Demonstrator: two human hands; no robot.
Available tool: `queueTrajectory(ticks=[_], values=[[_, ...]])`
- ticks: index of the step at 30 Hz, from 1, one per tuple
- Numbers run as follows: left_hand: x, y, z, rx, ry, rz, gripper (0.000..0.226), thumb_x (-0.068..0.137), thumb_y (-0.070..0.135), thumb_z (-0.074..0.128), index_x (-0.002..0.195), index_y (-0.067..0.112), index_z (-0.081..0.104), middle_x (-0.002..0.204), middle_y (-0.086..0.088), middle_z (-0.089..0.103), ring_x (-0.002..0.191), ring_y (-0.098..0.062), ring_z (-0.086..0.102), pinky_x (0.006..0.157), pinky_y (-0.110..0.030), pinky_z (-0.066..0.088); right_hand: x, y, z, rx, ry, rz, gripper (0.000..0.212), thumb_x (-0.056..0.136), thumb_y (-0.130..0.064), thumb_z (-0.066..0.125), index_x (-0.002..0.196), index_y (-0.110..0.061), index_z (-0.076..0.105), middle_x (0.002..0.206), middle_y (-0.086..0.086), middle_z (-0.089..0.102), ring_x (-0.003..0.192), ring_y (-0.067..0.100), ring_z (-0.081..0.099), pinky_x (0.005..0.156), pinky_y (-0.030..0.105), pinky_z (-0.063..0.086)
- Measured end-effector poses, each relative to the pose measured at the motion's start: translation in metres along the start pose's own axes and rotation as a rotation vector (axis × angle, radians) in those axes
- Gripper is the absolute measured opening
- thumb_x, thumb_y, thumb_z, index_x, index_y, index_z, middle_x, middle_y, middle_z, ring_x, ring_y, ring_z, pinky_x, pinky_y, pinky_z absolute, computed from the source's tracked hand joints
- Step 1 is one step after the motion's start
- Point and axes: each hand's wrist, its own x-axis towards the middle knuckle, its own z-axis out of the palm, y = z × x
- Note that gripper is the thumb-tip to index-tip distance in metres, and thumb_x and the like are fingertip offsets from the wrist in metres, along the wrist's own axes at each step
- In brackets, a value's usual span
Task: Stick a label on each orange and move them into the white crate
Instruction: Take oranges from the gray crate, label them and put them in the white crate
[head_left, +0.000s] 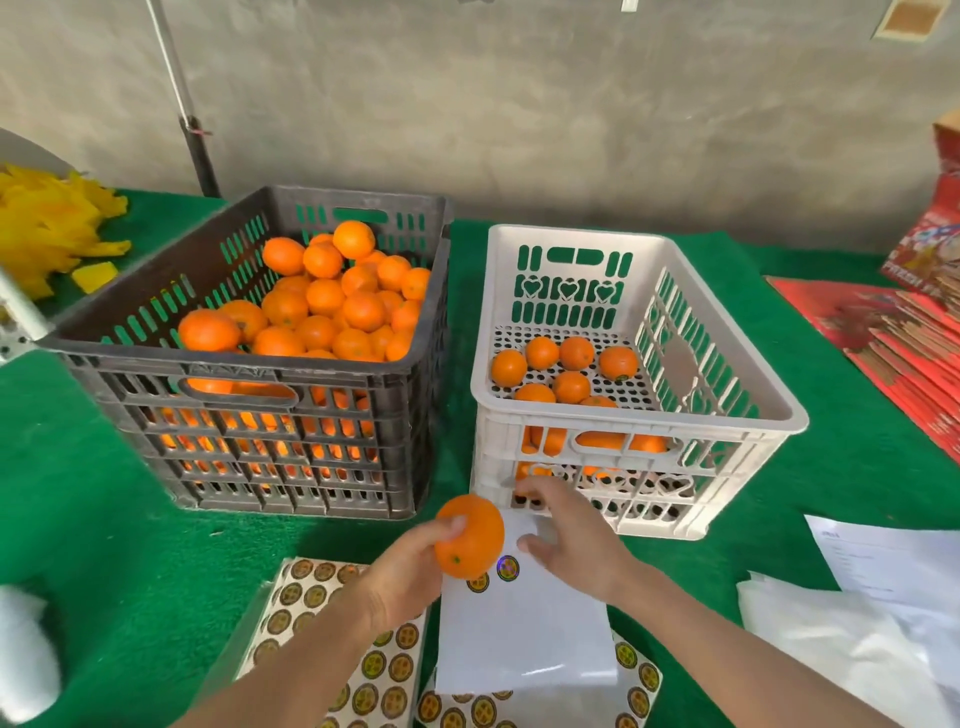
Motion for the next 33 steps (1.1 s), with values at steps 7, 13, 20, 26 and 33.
queueTrajectory(ticks=[7, 13, 20, 26, 33], values=[[0.004, -0.008, -0.009, -0.178, -0.015, -0.012, 0.109, 0.03, 0.049, 0.093, 0.124, 0.013, 0.054, 0.1, -0.015, 0.07, 0.091, -0.03, 0.066, 0.076, -0.04, 0.052, -0.025, -0.012, 0.02, -0.172, 0.183, -0.314, 0.025, 0.064, -0.003, 0.083, 0.086, -0.01, 0.076, 0.076, 0.007, 0.062, 0.07, 0.024, 0.061, 0.064, 0.026, 0.05], [0.004, -0.011, -0.01, -0.174, -0.055, -0.064, 0.114, 0.029, 0.048, 0.094, 0.128, 0.012, 0.05, 0.101, -0.019, 0.069, 0.087, -0.032, 0.068, 0.073, -0.04, 0.054, -0.028, -0.015, 0.023, -0.142, 0.033, -0.193, 0.008, 0.077, -0.004, 0.068, 0.085, -0.006, 0.07, 0.088, 0.008, 0.063, 0.083, 0.025, 0.06, 0.069, 0.028, 0.048], [-0.003, -0.008, -0.015, 0.115, -0.048, -0.045, 0.13, 0.025, 0.058, 0.09, 0.137, 0.014, 0.042, 0.133, -0.016, 0.051, 0.12, -0.031, 0.051, 0.104, -0.043, 0.04, -0.027, -0.019, 0.011, 0.171, 0.101, 0.182, 0.011, 0.084, -0.003, 0.061, 0.073, -0.006, 0.062, 0.076, 0.005, 0.064, 0.074, 0.018, 0.057, 0.068, 0.025, 0.045], [-0.009, 0.017, -0.018, 0.273, 0.009, 0.126, 0.121, 0.035, 0.055, 0.083, 0.141, 0.032, 0.03, 0.131, 0.004, 0.047, 0.12, -0.021, 0.046, 0.107, -0.041, 0.031, -0.015, -0.04, -0.006, 0.718, 0.179, 0.401, 0.023, 0.087, -0.005, 0.062, 0.067, -0.015, 0.068, 0.073, -0.002, 0.067, 0.08, 0.013, 0.06, 0.082, 0.027, 0.047], [-0.016, 0.04, 0.002, -0.106, -0.057, 0.015, 0.094, 0.042, 0.05, 0.091, 0.121, 0.013, 0.055, 0.093, -0.012, 0.07, 0.076, -0.023, 0.063, 0.065, -0.029, 0.05, 0.001, -0.074, -0.015, 0.971, 0.159, 0.166, 0.013, 0.081, -0.017, 0.065, 0.077, -0.029, 0.066, 0.112, -0.005, 0.068, 0.111, 0.015, 0.059, 0.088, 0.032, 0.046]])
